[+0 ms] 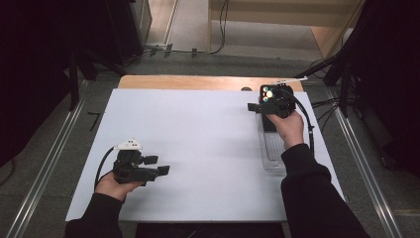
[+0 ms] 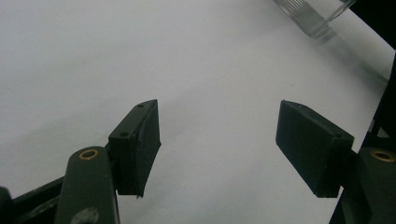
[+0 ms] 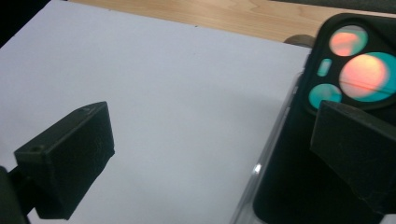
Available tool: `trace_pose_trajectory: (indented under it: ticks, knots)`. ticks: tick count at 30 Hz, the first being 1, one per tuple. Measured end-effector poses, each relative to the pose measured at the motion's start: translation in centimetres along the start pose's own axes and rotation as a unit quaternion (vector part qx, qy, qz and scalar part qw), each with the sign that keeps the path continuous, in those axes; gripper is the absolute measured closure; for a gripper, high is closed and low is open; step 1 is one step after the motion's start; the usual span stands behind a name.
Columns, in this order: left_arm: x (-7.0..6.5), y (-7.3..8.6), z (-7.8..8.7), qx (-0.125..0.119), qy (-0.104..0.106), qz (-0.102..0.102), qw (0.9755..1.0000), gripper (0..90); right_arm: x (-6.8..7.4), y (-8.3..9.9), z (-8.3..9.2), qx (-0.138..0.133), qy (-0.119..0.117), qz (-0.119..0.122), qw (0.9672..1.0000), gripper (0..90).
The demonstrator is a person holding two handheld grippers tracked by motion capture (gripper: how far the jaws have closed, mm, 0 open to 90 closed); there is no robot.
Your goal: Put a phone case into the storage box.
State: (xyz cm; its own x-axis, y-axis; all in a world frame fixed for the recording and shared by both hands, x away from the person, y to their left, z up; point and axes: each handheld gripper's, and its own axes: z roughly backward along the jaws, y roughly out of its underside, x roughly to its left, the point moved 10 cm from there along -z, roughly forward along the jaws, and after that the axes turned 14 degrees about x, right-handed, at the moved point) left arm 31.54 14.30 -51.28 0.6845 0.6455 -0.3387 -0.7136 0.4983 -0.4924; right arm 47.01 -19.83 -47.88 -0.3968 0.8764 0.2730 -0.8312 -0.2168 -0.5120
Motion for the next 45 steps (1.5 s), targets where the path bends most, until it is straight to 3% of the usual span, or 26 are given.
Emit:
trace_pose_trajectory:
  ticks: [11, 13, 19, 20, 24, 31, 38, 45]
  knots:
    - [0.1, 0.1, 0.1, 0.003, 0.001, -0.001, 1.0, 30.9, 3.6, 0.4, -0.7, 0.005, -0.046, 0.036, 0.9983, 0.5]
    - [0.2, 0.1, 0.1, 0.003, 0.002, -0.001, 1.0, 30.9, 4.3, 0.7, -1.0, 0.007, -0.057, 0.043, 0.9974, 7.4]
    - [0.4, 0.2, 0.2, 0.002, 0.004, -0.001, 1.0, 30.9, 5.9, 1.4, -2.3, 0.03, -0.062, 0.064, 0.9955, 8.6]
    - [0.4, 0.2, 0.2, 0.003, 0.004, -0.001, 1.0, 30.9, 6.2, 1.6, -2.4, 0.032, -0.066, 0.067, 0.995, 13.8]
    - [0.5, 0.3, 0.3, 0.003, 0.004, -0.003, 1.0, 30.9, 7.3, 2.3, -2.8, 0.047, -0.069, 0.088, 0.9926, 20.8]
    - [0.5, 0.3, 0.4, 0.003, 0.006, -0.005, 1.0, 30.9, 8.4, 4.0, -3.2, 0.074, -0.084, 0.097, 0.989, 23.9]
    - [-0.4, 0.0, 0.4, -0.003, 0.022, -0.011, 0.9997, 30.8, 9.4, 5.3, -2.7, 0.082, -0.109, 0.107, 0.9849, 24.9]
    - [-0.5, 0.1, 0.4, 0.002, 0.024, -0.015, 0.9996, 30.8, 10.0, 6.8, -2.3, 0.08, -0.099, 0.126, 0.9838, 24.9]
